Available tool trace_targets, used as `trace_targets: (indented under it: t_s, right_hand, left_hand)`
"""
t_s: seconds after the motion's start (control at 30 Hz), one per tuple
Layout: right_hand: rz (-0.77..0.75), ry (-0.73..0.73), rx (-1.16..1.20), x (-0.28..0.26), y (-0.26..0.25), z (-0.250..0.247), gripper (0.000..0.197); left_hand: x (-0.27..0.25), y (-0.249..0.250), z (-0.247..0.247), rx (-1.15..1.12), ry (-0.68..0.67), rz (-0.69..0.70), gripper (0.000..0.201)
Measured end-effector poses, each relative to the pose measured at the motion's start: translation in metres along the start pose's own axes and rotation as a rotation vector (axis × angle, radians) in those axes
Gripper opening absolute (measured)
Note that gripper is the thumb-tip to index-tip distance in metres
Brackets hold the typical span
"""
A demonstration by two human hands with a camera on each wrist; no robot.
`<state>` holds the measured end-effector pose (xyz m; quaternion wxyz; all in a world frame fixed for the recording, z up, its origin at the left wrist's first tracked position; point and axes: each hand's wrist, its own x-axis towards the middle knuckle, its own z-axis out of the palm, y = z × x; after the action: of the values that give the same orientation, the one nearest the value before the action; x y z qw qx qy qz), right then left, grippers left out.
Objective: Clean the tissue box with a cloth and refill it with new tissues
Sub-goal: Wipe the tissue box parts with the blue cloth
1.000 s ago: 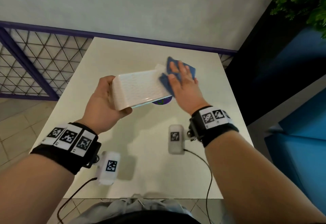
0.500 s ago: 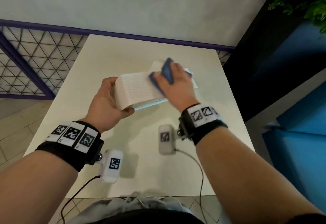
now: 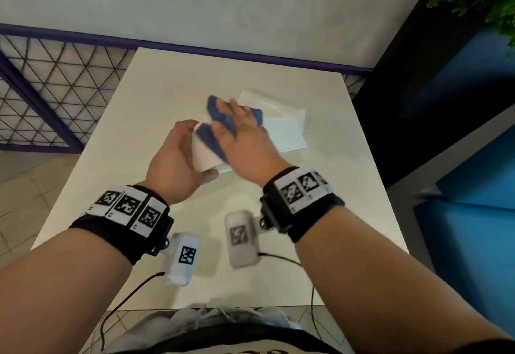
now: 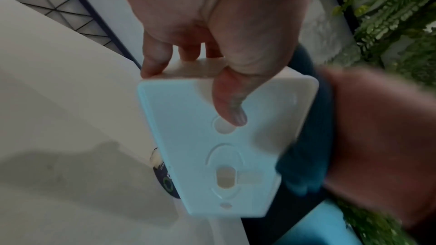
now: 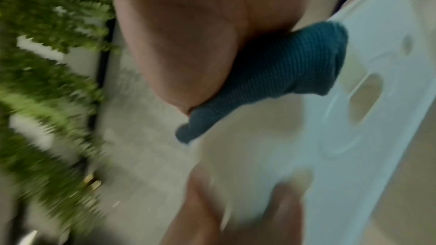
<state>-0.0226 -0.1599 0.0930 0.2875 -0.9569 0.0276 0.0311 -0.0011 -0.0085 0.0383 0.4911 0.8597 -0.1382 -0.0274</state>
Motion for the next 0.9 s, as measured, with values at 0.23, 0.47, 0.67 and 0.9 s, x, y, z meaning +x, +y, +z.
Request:
trace_targets:
  t_s: [0.23,0.47,0.67,0.9]
  right_hand:
    - [0.325,0.094,0.042,0.02,0.032,-0.012,0.053]
    - [0.022,0.104,0.121,-0.004,-0.004,-0.003,0.05]
    - [0.464,0.149,0.243,0.017,0.081,-0.04,0.048]
    - [0.225,0.079,0.134,0.007,0.009,0.01,0.06]
  left_hand:
    - [-0.001,-0.005,0.0,0.085,-0.025,0.029,0.081]
    - [0.001,-0.003,-0.003,0.051,0.01,0.065,0.079]
    - [-0.014,-0.006,-0.021,-0.121,0.0,0.041,0.076]
    - [-0.008,-0.013,-0.013,0.01,-0.015,-0.009,0.079]
